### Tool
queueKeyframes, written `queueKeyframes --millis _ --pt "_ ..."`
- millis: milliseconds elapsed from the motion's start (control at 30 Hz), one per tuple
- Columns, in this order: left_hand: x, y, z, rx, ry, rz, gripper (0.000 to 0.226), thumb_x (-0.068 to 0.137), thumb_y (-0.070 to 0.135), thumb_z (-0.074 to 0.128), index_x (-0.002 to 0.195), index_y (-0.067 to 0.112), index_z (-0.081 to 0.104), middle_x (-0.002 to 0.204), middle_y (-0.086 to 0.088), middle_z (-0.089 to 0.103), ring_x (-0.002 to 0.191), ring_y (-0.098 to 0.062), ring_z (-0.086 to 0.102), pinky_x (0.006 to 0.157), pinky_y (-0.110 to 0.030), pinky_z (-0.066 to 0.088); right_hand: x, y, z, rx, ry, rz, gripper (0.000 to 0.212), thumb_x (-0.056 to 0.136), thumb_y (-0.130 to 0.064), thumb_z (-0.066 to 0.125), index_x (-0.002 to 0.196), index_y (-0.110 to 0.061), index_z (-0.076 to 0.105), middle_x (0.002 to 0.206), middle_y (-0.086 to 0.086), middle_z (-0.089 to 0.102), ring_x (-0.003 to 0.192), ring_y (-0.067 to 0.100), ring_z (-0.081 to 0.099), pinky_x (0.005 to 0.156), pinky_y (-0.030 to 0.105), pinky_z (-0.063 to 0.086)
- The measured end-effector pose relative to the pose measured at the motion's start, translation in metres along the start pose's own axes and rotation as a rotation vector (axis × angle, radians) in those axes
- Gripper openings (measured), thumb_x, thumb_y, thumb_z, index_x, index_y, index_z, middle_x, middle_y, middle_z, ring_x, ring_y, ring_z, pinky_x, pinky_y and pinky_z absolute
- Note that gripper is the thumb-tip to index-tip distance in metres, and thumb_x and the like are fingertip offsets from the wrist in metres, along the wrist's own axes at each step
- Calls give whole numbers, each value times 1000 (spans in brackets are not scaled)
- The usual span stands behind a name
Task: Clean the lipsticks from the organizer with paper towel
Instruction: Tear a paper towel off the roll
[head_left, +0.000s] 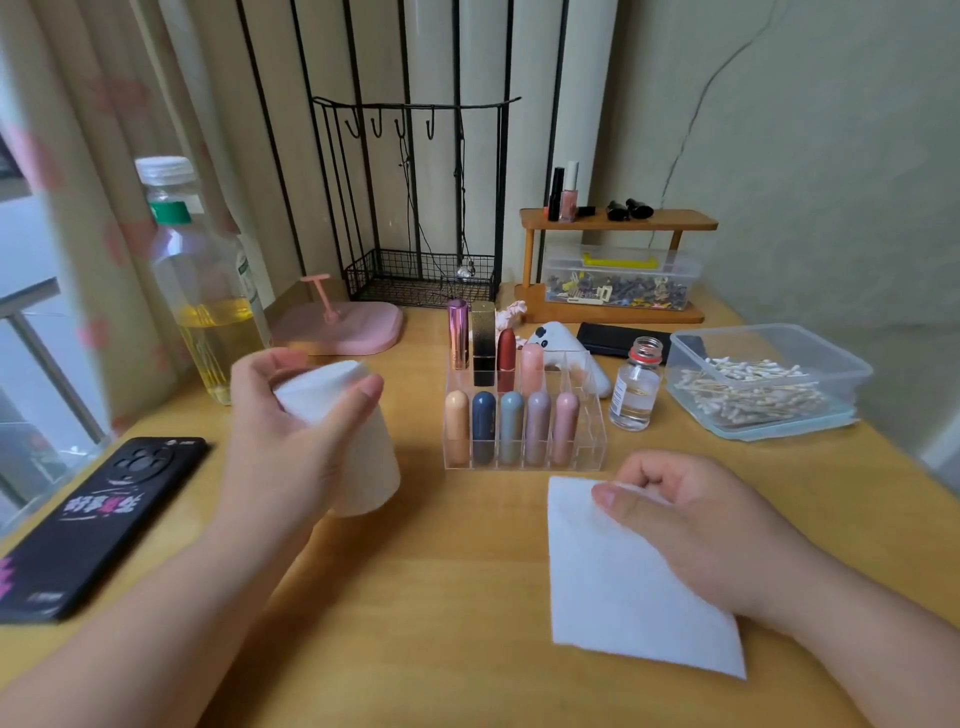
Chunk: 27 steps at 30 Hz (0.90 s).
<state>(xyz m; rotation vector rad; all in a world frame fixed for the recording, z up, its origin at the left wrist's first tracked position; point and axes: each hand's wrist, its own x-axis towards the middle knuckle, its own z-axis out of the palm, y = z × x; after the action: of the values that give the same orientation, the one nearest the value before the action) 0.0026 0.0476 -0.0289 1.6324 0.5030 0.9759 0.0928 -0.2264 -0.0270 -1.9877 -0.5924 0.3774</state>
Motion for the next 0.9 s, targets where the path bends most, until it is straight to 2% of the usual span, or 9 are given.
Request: queueKeyframes --millis 67,167,233,300,367,467,633,800,900 --pt "8 -6 3 45 28 65 62 74 42 84 119 32 42 111 10 56 98 -4 57 81 -26 46 -3 0 7 -162 -44 -21 26 93 -30 65 73 -15 59 61 -3 49 55 11 44 52 27 36" --pt "21 -6 14 48 27 73 60 79 34 82 122 34 40 114 9 54 103 -6 56 80 -24 45 -8 -2 17 -212 -87 -66 14 92 -21 61 78 -20 62 67 -3 59 60 10 52 56 29 43" --pt "31 -4 19 81 -5 86 61 78 34 82 121 37 39 119 8 55 108 -12 56 84 -28 47 -9 -3 20 -253 -57 -93 15 90 -18 62 90 -33 65 84 -15 68 78 0 62 71 25 51" --pt "42 -3 22 169 -49 116 65 78 36 82 125 36 38 126 5 55 115 -17 54 92 -36 48 -9 -2 24 -287 -57 -118 24 89 -22 64 103 -41 61 101 -26 65 100 -9 58 87 19 49" --pt "51 -4 23 218 -78 122 71 78 37 83 132 31 38 128 3 55 118 -19 52 95 -39 48 -11 -3 29 -282 -89 -123 27 88 -27 65 109 -43 58 109 -25 63 107 -10 55 93 20 47" --pt "54 -13 27 246 -104 92 70 79 38 81 134 26 40 128 3 54 117 -19 52 91 -36 48 -11 -4 37 -324 -112 -168 25 87 -33 67 108 -41 57 106 -23 62 104 -5 56 92 22 48" --pt "46 -23 29 262 -100 90 68 79 30 82 132 21 40 121 5 48 105 -14 49 76 -19 44 -9 -3 40 -491 -64 -286 24 85 -41 66 105 -42 53 102 -26 53 102 -4 49 92 22 44" --pt "43 -31 19 374 -185 135 86 74 24 86 142 28 32 134 11 45 116 -11 47 93 -26 39 -7 -3 34 -604 7 -350 29 80 -54 66 99 -36 53 97 -25 49 101 -2 43 91 20 40" --pt "36 -21 9 416 -82 258 89 76 25 85 146 23 30 144 1 43 131 -16 42 108 -36 37 -6 0 32 -610 57 -369 32 78 -60 64 91 -34 52 92 -21 50 97 1 43 87 21 41"
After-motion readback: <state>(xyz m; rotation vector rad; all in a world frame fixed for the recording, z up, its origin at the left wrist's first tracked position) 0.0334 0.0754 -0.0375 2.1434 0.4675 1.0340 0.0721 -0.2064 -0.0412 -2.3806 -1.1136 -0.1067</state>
